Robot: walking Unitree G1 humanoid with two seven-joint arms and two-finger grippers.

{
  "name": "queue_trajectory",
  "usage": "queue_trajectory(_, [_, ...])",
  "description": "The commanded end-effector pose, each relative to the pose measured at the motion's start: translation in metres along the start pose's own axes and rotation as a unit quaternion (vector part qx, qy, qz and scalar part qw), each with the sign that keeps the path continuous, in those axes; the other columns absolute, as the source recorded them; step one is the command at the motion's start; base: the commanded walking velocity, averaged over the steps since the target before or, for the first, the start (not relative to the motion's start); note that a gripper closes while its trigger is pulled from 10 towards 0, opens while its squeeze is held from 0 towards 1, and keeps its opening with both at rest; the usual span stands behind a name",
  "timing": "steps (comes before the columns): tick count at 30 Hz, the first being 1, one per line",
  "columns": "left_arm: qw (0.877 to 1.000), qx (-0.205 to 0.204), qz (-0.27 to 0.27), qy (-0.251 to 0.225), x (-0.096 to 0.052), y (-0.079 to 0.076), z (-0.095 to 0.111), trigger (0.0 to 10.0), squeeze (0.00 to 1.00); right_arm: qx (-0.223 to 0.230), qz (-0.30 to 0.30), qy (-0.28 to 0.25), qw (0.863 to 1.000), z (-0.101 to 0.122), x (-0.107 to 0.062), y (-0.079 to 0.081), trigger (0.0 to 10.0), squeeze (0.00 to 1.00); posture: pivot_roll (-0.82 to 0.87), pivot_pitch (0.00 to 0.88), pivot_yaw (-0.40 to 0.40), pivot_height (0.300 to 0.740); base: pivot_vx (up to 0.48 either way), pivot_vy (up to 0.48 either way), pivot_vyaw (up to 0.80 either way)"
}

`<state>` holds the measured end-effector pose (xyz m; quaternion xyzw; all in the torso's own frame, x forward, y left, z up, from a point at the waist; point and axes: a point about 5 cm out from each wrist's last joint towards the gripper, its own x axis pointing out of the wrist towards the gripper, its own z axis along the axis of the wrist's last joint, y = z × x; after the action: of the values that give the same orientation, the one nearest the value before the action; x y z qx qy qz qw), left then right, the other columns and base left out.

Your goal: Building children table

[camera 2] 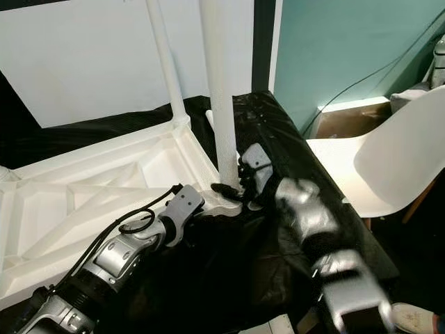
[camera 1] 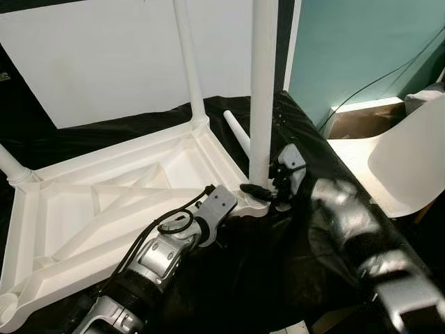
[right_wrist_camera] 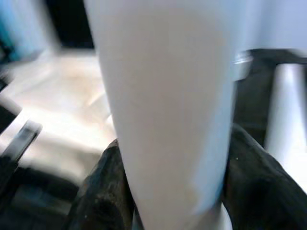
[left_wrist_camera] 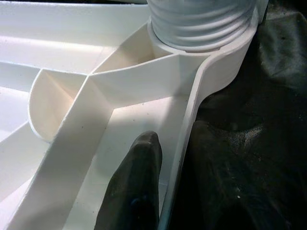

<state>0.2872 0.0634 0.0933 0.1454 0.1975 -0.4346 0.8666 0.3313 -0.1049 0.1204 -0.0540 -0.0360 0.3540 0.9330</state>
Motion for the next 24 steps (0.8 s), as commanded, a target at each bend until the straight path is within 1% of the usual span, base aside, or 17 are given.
queue_trajectory(1, [0.992, -0.027, -0.121, 0.03, 0.008, -0.03, -0.018, 10.0, 0.0, 0.035, -0.085, -0.002, 0.996, -0.01, -0.007, -0.001, 0.0, 0.0, 0.01, 0.0, 0.044, 0.74, 0.0, 0.0, 0.0])
queue_trajectory(3, [0.992, -0.028, -0.12, 0.029, 0.009, -0.03, -0.018, 10.0, 0.0, 0.027, -0.107, -0.038, 0.993, -0.008, -0.013, 0.012, 0.0, 0.0, 0.01, 0.0, 0.045, 0.74, 0.0, 0.0, 0.0])
queue_trajectory(5, [0.992, -0.029, -0.121, 0.029, 0.009, -0.031, -0.019, 10.0, 0.0, 0.029, -0.14, -0.059, 0.988, -0.006, -0.015, 0.018, 0.0, 0.0, 0.01, 0.0, 0.044, 0.74, 0.0, 0.0, 0.0])
queue_trajectory(8, [0.992, -0.032, -0.12, 0.031, 0.008, -0.031, -0.02, 10.0, 0.0, 0.035, -0.177, -0.065, 0.981, -0.004, -0.016, 0.016, 0.0, 0.0, 0.01, 0.0, 0.043, 0.74, 0.0, 0.0, 0.0])
queue_trajectory(14, [0.992, -0.034, -0.119, 0.032, 0.008, -0.032, -0.021, 10.0, 0.0, 0.035, -0.181, -0.059, 0.981, -0.001, -0.014, 0.015, 0.0, 0.0, 0.01, 0.0, 0.042, 0.74, 0.0, 0.0, 0.0])
queue_trajectory(15, [0.992, -0.035, -0.119, 0.032, 0.008, -0.032, -0.022, 10.0, 0.0, 0.033, -0.175, -0.053, 0.983, 0.0, -0.013, 0.018, 4.4, 0.0, 0.01, 0.0, 0.039, 0.74, 0.0, 0.0, 0.0])
queue_trajectory(16, [0.992, -0.036, -0.119, 0.033, 0.008, -0.033, -0.023, 10.0, 0.0, 0.031, -0.17, -0.051, 0.984, 0.001, -0.012, 0.021, 9.6, 0.0, 0.01, 0.0, 0.039, 0.74, 0.0, 0.0, 0.0])
queue_trajectory(17, [0.992, -0.037, -0.119, 0.033, 0.008, -0.033, -0.023, 10.0, 0.0, 0.033, -0.163, -0.051, 0.985, 0.002, -0.011, 0.022, 10.0, 0.0, 0.01, 0.0, 0.038, 0.74, 0.0, 0.0, 0.0])
queue_trajectory(18, [0.992, -0.038, -0.118, 0.033, 0.008, -0.033, -0.023, 10.0, 0.0, 0.04, -0.138, -0.059, 0.988, 0.006, -0.009, 0.022, 10.0, 1.0, 0.01, 0.0, 0.036, 0.74, 0.0, 0.0, 0.0])
queue_trajectory(19, [0.992, -0.038, -0.118, 0.032, 0.009, -0.032, -0.022, 10.0, 0.0, 0.044, -0.116, -0.066, 0.99, 0.009, -0.008, 0.023, 10.0, 1.0, 0.01, 0.0, 0.036, 0.74, 0.0, 0.0, 0.0])
queue_trajectory(20, [0.992, -0.038, -0.118, 0.032, 0.009, -0.032, -0.022, 10.0, 0.0, 0.044, -0.116, -0.066, 0.99, 0.009, -0.008, 0.023, 10.0, 1.0, 0.01, 0.0, 0.036, 0.74, 0.0, 0.0, 0.0])
queue_trajectory(22, [0.992, -0.039, -0.116, 0.031, 0.009, -0.032, -0.022, 10.0, 0.0, 0.032, -0.062, -0.066, 0.995, 0.016, -0.006, 0.02, 10.0, 1.0, 0.01, 0.0, 0.035, 0.74, 0.0, 0.0, 0.0])
queue_trajectory(23, [0.992, -0.039, -0.116, 0.031, 0.009, -0.032, -0.022, 10.0, 0.0, 0.032, -0.062, -0.066, 0.995, 0.016, -0.006, 0.02, 10.0, 1.0, 0.01, 0.0, 0.035, 0.74, 0.0, 0.0, 0.0])
queue_trajectory(24, [0.992, -0.039, -0.116, 0.031, 0.009, -0.031, -0.022, 10.0, 0.0, 0.023, -0.035, -0.062, 0.997, 0.018, -0.005, 0.016, 10.0, 0.29, 0.0, 0.0, 0.034, 0.74, 0.0, 0.0, 0.0])
